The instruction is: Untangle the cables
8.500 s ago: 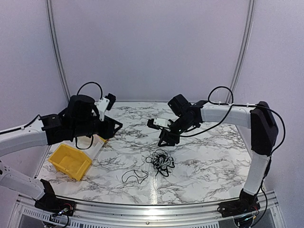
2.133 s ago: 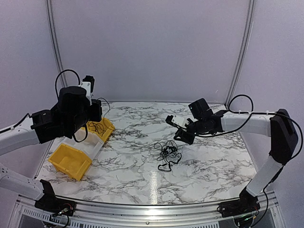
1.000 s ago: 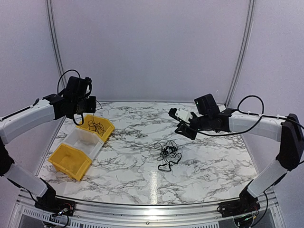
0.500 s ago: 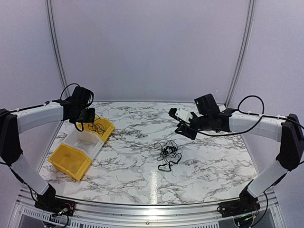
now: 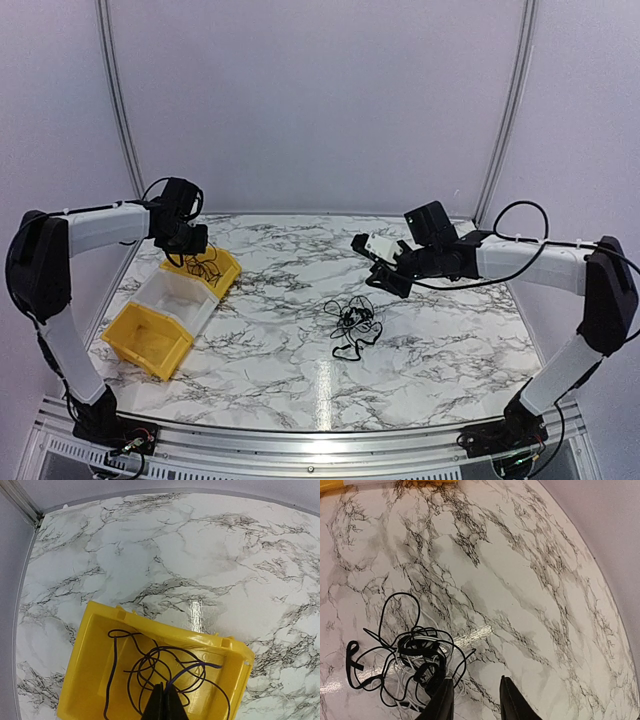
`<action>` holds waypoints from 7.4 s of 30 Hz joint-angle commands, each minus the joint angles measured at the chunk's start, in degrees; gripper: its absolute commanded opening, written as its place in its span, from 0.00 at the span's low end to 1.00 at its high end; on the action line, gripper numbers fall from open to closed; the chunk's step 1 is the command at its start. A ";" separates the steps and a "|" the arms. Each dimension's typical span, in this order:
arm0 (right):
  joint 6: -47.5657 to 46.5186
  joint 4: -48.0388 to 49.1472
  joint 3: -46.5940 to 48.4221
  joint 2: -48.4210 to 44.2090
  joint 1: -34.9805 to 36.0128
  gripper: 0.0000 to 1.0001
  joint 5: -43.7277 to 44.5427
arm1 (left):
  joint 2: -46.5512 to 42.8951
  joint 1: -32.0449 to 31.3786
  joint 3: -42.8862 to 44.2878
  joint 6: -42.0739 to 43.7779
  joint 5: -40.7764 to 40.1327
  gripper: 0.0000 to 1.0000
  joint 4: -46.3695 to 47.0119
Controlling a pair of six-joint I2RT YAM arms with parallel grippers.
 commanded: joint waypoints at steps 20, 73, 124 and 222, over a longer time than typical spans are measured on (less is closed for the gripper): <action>-1.96 0.17 -0.19 1.11 1.98 0.33 1.57 | 3.85 4.75 1.02 -1.09 6.53 0.25 -1.57; -2.56 -8.82 3.27 7.56 -2.65 0.64 -2.83 | 1.75 -36.12 -16.80 -20.26 21.79 0.55 40.18; 0.71 -5.60 6.98 25.87 -1.83 0.22 -1.06 | -30.37 -27.48 -17.07 -10.75 -11.13 0.00 7.96; -6.07 -2.64 -3.12 3.44 4.01 0.65 0.43 | -41.35 -13.32 -14.06 4.07 -24.95 0.00 -9.88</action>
